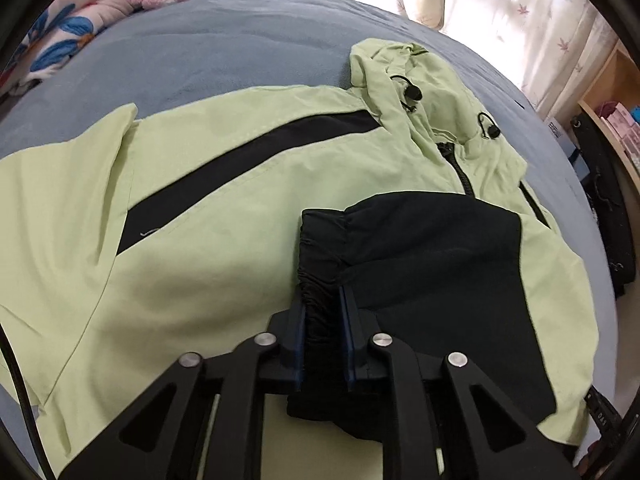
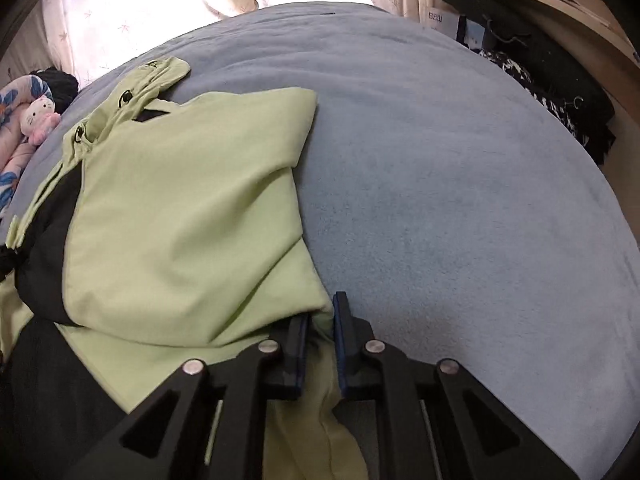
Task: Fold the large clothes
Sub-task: 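Fold the sleeve back along the jacket chest with the left gripper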
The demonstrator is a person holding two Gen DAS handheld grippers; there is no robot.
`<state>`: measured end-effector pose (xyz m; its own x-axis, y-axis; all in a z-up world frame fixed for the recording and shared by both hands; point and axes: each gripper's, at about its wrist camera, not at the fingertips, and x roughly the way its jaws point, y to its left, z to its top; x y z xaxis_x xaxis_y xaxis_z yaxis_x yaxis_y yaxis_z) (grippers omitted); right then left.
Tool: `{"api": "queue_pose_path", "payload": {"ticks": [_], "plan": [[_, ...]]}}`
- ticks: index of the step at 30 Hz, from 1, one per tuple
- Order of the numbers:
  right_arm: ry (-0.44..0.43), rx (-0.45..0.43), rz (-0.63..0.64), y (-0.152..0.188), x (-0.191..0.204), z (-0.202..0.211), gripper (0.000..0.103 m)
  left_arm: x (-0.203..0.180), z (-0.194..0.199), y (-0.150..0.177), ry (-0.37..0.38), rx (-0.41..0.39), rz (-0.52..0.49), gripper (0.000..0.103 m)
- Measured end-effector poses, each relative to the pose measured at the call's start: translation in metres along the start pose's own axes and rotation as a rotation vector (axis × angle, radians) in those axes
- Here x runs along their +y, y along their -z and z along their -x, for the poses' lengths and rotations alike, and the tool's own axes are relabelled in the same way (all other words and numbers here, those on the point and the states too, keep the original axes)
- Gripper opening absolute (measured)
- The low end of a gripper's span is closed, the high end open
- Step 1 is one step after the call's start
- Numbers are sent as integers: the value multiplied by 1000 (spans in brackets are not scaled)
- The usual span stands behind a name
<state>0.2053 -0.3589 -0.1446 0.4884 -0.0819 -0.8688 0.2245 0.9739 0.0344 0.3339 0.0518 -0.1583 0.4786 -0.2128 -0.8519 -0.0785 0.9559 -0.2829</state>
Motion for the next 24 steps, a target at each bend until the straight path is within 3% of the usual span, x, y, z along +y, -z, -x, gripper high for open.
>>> {"api": "queue_pose_path", "payload": {"ticks": [2,4,7,11,17,22,24], "plan": [[-17,13,-16,-3,-3,15,29,7,5,-5,33,31,21,29],[-68,-8,-43,-4,-6,37,46,15,13,-9,49,23,43,41],[-136,-66,-101,-18,-11,65,63,24,18,-17,51,-3,70,46],[-173,-71,-141,-59,-10,53,65,21,4,-28,74,35,90,46],[-242,21,-217,-128,-26,-38,65,-9,-25,-41,62,71,2,48],[-375,119,-301,-147,-33,-102,65,-22,-36,-47,46,63,-72,50],[-394,127,-287,-148,-29,-110,66,-24,-38,-49,49,60,-82,50]]}}
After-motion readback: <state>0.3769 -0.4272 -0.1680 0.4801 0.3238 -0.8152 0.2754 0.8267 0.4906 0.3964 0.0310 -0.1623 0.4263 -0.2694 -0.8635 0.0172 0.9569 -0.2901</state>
